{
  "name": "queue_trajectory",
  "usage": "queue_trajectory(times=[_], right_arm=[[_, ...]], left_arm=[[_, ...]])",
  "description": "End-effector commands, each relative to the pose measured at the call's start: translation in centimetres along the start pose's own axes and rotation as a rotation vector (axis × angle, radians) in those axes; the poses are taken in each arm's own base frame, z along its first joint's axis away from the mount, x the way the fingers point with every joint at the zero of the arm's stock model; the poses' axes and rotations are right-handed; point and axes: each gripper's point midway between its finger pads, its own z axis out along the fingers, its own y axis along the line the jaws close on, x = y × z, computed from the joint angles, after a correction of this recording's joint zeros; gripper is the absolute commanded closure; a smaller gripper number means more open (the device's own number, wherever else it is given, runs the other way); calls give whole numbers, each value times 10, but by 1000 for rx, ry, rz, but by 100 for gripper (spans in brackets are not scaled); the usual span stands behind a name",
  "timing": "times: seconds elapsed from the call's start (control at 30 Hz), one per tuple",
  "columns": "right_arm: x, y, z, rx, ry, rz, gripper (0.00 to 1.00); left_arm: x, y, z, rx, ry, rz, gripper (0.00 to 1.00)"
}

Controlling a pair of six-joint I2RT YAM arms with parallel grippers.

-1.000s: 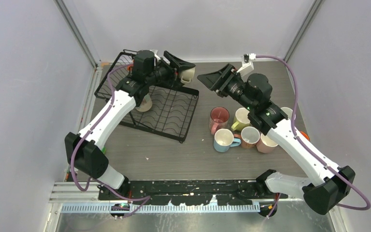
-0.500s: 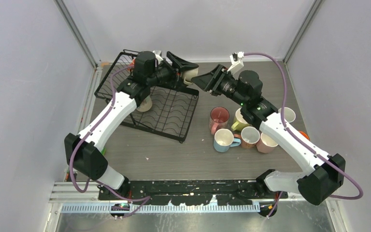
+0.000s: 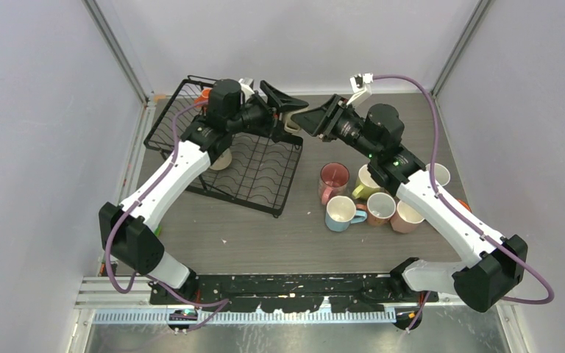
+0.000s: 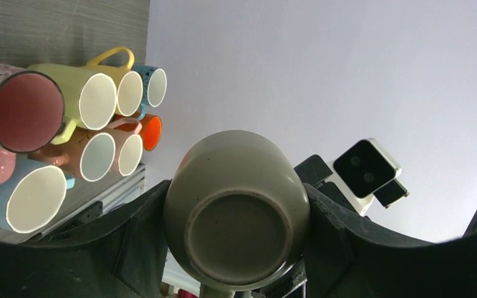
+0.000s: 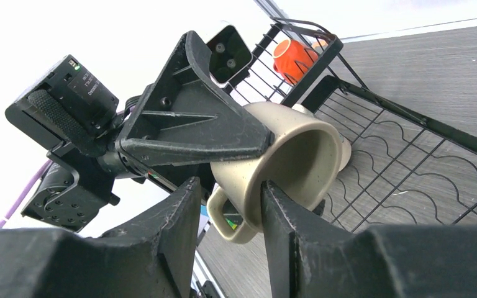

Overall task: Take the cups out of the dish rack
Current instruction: Place the cup at the center of the board.

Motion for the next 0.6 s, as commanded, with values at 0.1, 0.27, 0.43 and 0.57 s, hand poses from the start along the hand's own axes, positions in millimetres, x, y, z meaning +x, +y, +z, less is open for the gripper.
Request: queue_trajectory(times=[0.1,0.27,0.43,0.57], right_arm=[[-22,32,0,-108,-55,-46,62],[-22,34,-2,-113,-62,-45,76],[-26,38,-6,-120,-74,-54,92],[-27,38,-8,-116,-80,-60,99]], left_arm=[[21,-51,-17,161,61,55,100],[25,-54,-17,175,83,50,100],[29,-53,-18,175,96,59,100],[30,-50,-18,181,93,69,86]])
